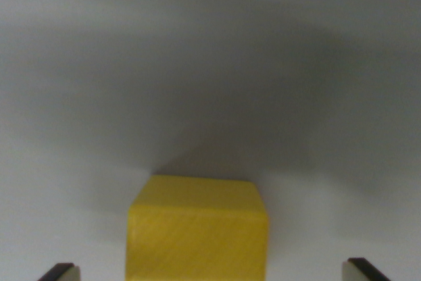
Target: Pick yellow cube
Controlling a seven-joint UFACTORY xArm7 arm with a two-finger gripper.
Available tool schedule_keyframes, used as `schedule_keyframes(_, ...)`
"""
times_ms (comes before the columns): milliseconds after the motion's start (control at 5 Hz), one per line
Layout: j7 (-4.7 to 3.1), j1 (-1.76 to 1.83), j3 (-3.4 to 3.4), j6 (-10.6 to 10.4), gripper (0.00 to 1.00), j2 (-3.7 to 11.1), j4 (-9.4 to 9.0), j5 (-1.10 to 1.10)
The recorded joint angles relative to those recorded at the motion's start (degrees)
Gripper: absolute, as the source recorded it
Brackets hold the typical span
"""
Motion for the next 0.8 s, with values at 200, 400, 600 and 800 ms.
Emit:
schedule_keyframes(200, 0.00, 0.00, 0.00, 0.0, 0.00, 0.00, 0.00, 0.00)
schedule_keyframes(400, 0.31, 0.20, 0.11, -1.2, 0.00, 0.96, -0.30, -0.11)
schedule_keyframes(600, 0.31, 0.20, 0.11, -1.2, 0.00, 0.96, -0.30, -0.11)
schedule_keyframes(800, 0.51, 0.34, 0.18, -2.0, 0.00, 1.62, -0.50, -0.18)
